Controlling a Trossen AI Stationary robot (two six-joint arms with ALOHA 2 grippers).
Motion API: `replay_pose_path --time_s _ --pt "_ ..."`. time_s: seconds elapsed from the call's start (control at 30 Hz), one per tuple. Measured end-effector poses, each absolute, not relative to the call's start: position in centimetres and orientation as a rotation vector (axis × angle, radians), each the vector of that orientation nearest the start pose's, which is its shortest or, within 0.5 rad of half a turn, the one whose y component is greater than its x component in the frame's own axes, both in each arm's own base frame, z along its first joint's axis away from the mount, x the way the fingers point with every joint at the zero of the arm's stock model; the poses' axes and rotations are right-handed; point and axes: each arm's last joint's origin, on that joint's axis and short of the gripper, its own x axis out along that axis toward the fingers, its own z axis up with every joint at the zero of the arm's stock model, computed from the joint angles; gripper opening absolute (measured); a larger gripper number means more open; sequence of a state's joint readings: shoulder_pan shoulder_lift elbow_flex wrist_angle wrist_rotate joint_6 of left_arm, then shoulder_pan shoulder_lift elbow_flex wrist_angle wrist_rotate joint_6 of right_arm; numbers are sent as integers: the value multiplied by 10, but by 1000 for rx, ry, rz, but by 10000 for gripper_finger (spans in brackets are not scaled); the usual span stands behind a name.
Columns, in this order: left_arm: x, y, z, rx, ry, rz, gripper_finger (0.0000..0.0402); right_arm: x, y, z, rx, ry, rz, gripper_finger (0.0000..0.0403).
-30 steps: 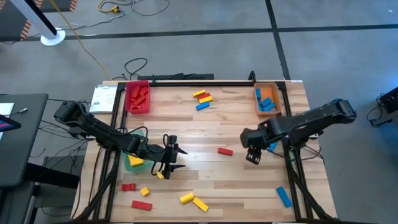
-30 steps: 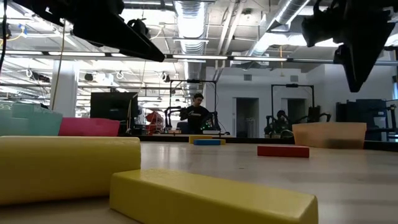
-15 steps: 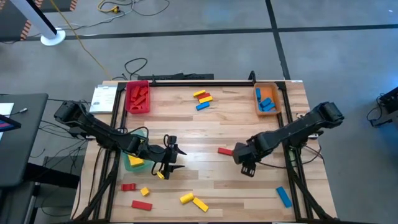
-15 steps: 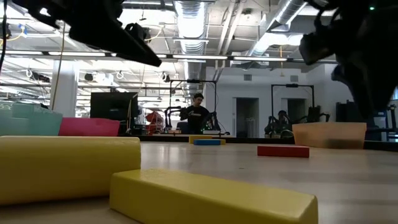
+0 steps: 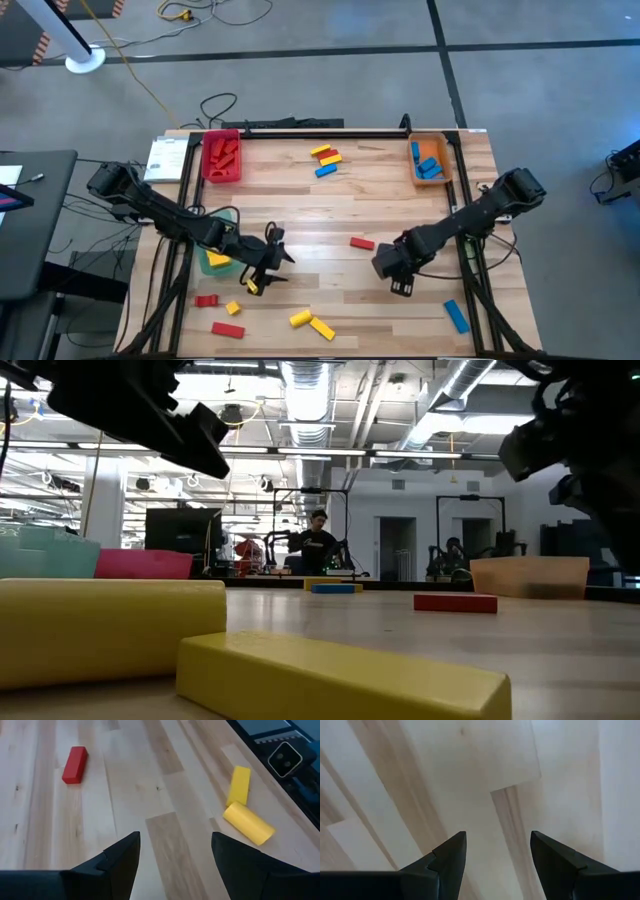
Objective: Sort blocks
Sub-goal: Put the yellow block into the green bin
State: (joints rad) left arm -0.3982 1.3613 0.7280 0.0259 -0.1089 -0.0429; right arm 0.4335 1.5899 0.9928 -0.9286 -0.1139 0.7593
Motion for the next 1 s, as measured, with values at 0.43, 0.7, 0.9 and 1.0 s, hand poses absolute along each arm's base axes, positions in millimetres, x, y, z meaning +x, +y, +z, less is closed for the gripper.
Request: replay_pose_path --time_s 0.43,0.7,0.9,1.0 --pt "248 -117 205 35 684 -418 240 240 124 184 348 1540 -118 234" --pt "228 -133 194 -22 866 -438 240 253 130 187 366 1408 -20 234" --pt "209 -147 187 -62 1007 -431 240 259 128 188 344 1338 -11 234" --pt "200 -155 185 -97 1059 -423 240 263 125 189 336 1310 -17 234"
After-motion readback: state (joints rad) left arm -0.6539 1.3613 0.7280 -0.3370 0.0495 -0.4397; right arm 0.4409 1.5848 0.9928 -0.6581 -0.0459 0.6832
